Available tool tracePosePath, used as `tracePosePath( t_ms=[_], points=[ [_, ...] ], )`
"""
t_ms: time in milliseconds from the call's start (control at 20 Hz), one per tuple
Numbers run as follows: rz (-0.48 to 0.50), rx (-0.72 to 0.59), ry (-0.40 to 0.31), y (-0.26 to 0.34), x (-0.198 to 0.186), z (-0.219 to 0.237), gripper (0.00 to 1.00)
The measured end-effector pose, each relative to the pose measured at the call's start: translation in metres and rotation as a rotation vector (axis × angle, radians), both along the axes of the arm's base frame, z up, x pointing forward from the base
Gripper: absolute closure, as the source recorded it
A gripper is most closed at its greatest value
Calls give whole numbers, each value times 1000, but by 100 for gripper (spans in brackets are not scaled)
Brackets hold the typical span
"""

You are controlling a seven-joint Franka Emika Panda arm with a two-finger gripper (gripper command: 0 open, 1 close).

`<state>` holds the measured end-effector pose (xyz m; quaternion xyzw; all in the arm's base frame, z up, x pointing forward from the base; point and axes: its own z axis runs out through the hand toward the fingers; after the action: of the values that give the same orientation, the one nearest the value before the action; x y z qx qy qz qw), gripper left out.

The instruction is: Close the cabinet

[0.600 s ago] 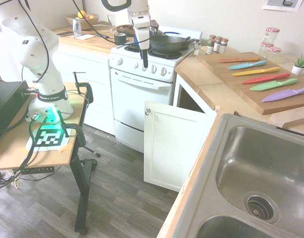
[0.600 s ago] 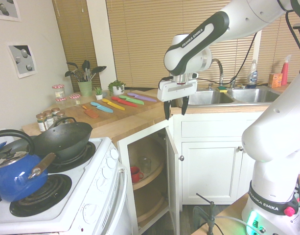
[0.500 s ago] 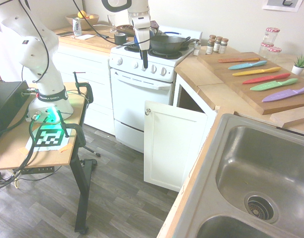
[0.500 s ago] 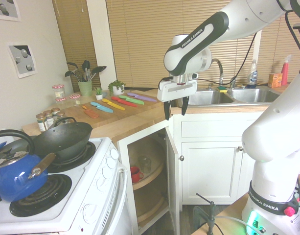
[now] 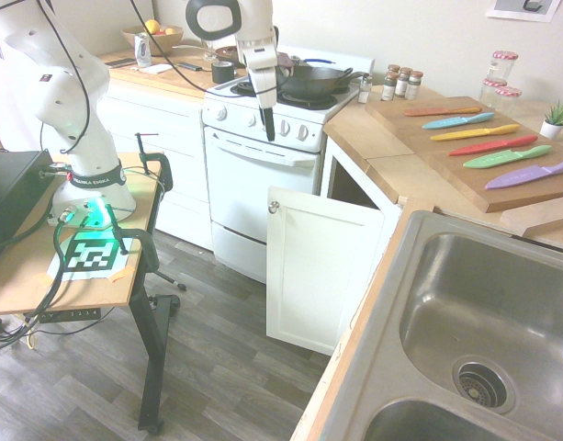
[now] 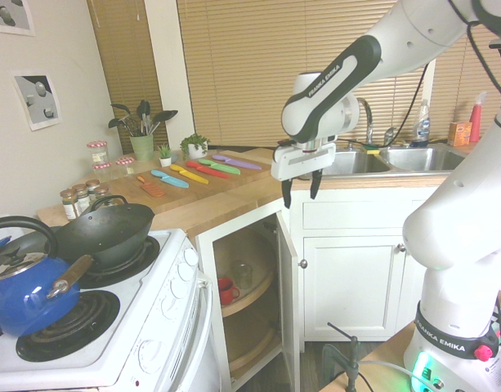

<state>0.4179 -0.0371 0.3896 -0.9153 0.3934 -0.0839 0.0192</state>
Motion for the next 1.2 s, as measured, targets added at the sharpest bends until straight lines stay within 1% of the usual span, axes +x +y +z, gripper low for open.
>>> tracePosePath(
  t_ms=[300, 800, 950, 1050, 1200],
  points=[
    [-49, 7, 35, -41, 28, -54, 0],
    [-95, 47, 113, -74, 75, -155, 0],
    [-93, 49, 117, -82, 86, -166, 0],
    [-92, 44, 116, -91, 93, -164, 0],
    [-49, 23, 120, -102, 98, -163, 0]
  ],
)
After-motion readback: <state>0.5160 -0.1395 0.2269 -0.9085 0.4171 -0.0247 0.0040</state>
